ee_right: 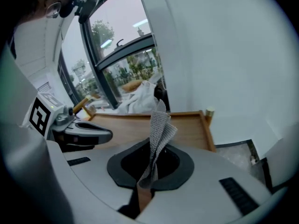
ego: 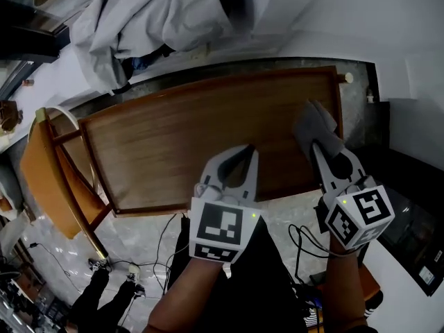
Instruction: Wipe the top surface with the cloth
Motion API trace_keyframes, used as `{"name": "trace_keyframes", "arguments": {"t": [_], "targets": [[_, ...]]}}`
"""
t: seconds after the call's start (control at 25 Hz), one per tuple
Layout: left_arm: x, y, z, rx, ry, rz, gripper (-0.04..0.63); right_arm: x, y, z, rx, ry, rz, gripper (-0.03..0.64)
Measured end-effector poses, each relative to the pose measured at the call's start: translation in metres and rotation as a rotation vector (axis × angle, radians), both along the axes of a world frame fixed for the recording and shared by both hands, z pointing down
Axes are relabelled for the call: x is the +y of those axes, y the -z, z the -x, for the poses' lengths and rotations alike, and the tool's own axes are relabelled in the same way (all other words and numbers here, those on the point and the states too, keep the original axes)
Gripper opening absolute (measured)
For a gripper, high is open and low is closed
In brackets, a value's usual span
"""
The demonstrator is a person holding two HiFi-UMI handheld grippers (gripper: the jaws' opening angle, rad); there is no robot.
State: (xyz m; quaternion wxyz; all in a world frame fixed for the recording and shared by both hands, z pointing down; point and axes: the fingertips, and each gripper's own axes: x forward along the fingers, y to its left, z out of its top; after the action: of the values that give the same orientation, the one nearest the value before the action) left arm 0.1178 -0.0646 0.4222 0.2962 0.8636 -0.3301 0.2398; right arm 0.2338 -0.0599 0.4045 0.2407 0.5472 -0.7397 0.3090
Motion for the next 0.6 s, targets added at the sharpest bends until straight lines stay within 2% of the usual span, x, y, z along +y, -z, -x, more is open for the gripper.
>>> {"name": "trace_keyframes", "arguments": {"t": [0.16, 0.4, 0.48, 0.6], "targets": [[0.005, 0.009, 0.084, -0.043, 0.140, -0.005, 0.011, -0.004, 0.002, 0.112, -0.114, 0.123, -0.039, 0.028], [0.022, 0.036, 0.230, -0.114, 0.383, -0.042, 0.011, 0.004, -0.005, 0.291, -0.326, 0.322, 0.003, 0.028], [0.033, 0.038, 0.269, -0.120, 0.434, -0.041, 0.011, 0.010, -0.010, 0.340, -0.375, 0.387, 0.024, 0.028], [0.046, 0.041, 0.314, -0.115, 0.480, -0.045, 0.011, 0.019, -0.016, 0.400, -0.420, 0.432, 0.051, 0.028]]}}
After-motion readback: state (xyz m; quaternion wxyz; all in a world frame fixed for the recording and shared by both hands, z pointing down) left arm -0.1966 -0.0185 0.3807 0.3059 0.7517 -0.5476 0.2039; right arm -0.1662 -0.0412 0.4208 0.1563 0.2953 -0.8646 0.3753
